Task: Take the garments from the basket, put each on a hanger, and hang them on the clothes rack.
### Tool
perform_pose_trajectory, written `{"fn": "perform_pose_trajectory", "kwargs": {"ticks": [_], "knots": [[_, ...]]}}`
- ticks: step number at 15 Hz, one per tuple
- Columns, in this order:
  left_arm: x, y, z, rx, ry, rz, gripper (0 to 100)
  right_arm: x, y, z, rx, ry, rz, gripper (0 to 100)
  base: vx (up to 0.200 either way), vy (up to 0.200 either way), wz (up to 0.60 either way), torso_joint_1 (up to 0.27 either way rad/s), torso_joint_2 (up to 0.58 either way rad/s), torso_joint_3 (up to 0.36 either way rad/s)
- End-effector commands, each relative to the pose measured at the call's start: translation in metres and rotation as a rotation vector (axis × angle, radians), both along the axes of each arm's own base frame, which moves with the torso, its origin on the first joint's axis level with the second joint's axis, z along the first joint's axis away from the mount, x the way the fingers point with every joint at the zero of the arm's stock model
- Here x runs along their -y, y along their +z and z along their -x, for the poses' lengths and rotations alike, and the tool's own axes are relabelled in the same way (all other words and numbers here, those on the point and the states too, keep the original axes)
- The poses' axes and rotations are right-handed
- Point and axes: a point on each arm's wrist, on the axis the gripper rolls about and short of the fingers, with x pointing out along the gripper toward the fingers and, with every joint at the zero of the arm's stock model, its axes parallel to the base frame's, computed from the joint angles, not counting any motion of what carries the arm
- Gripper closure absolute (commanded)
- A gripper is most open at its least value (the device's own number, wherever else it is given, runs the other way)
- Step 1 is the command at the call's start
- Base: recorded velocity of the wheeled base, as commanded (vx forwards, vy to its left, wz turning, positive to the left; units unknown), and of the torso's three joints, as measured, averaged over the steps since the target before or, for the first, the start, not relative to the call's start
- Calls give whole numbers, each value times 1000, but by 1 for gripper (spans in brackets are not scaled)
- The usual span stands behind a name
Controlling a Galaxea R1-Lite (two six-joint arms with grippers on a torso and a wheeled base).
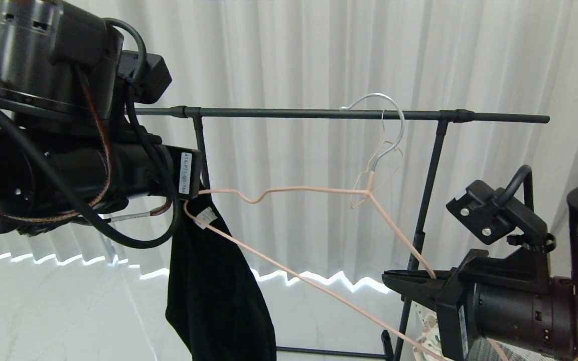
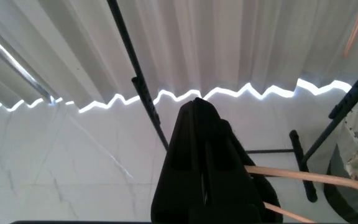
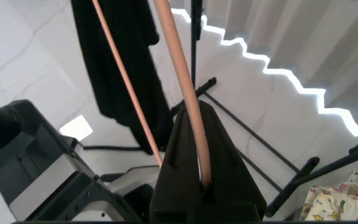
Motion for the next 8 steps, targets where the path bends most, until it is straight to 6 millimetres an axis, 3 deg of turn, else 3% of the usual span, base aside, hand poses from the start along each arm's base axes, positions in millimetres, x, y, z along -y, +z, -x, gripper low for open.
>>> {"fn": "perform_pose_trajectory", "kwargs": {"ticks": [1,8], "knots": [[2,-1,-1,-3,2,-4,100,-4,-1,-3,0,-1,2,100,0,0,0,0,0,0],[-2,6,-3,39,82,-19,100,-18,-1,-19,16,-77,20,100,0,0,0,0,0,0]]}}
